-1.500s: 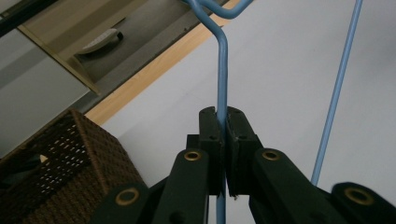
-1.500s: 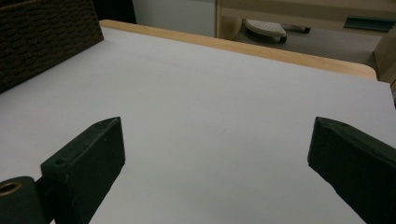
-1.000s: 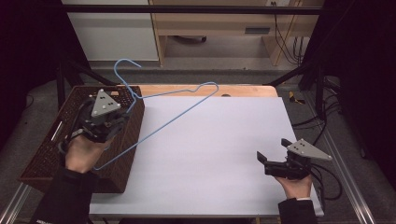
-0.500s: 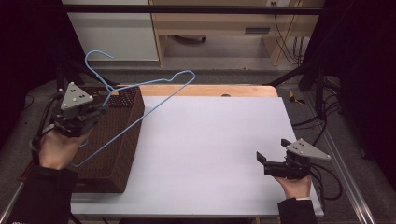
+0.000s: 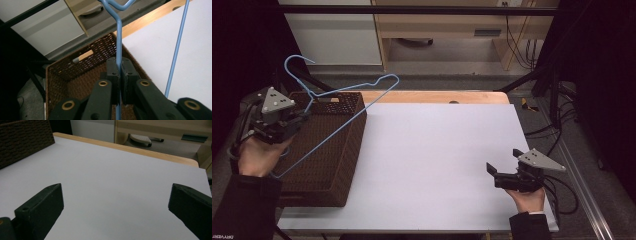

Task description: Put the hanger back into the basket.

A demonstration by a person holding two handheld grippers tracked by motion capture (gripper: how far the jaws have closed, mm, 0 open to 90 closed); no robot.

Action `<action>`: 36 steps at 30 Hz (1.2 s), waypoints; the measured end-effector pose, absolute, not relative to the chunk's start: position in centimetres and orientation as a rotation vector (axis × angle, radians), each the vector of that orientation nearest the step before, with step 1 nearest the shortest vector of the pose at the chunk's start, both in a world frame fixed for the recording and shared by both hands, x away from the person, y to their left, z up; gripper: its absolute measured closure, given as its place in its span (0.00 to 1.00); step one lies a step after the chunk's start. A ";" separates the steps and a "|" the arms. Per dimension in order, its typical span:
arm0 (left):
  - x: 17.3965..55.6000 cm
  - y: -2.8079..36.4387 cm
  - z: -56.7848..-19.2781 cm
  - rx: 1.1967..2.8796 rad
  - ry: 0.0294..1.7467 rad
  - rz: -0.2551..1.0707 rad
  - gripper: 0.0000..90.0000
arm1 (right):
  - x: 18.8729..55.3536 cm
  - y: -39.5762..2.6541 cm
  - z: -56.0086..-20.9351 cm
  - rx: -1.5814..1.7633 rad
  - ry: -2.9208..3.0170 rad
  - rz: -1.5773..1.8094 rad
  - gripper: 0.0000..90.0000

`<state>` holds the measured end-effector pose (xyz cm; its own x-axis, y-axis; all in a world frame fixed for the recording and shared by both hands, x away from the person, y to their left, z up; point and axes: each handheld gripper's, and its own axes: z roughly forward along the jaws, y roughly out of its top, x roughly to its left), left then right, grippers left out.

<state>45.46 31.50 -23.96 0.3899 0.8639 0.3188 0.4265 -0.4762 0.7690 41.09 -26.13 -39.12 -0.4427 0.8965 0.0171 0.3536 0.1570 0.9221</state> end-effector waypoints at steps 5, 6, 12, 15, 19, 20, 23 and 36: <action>46.0 33.0 -24.5 2.061 1.149 0.986 0.96 | 41.1 -26.1 -39.1 1.184 1.883 1.266 0.01; 46.1 33.3 -24.7 2.060 1.158 0.988 0.96 | 41.1 -26.1 -39.1 1.183 1.883 1.265 0.01; 46.9 35.0 -25.6 2.037 1.224 1.000 0.96 | 41.1 -26.1 -39.1 1.182 1.883 1.265 0.01; 47.2 35.8 -26.2 2.031 1.258 1.006 0.96 | 41.1 -26.1 -39.1 1.179 1.884 1.266 0.01; 47.6 36.7 -27.1 2.028 1.299 1.017 0.96 | 41.1 -26.1 -39.2 1.178 1.885 1.263 0.01; 47.7 36.9 -27.3 2.027 1.309 1.023 0.96 | 41.2 -26.1 -39.2 1.178 1.887 1.261 0.01; 47.8 37.4 -27.8 2.032 1.332 1.037 0.96 | 41.2 -26.0 -39.2 1.180 1.890 1.261 0.01; 48.3 39.5 -30.8 2.053 1.403 1.065 0.96 | 41.2 -26.0 -39.2 1.182 1.889 1.260 0.01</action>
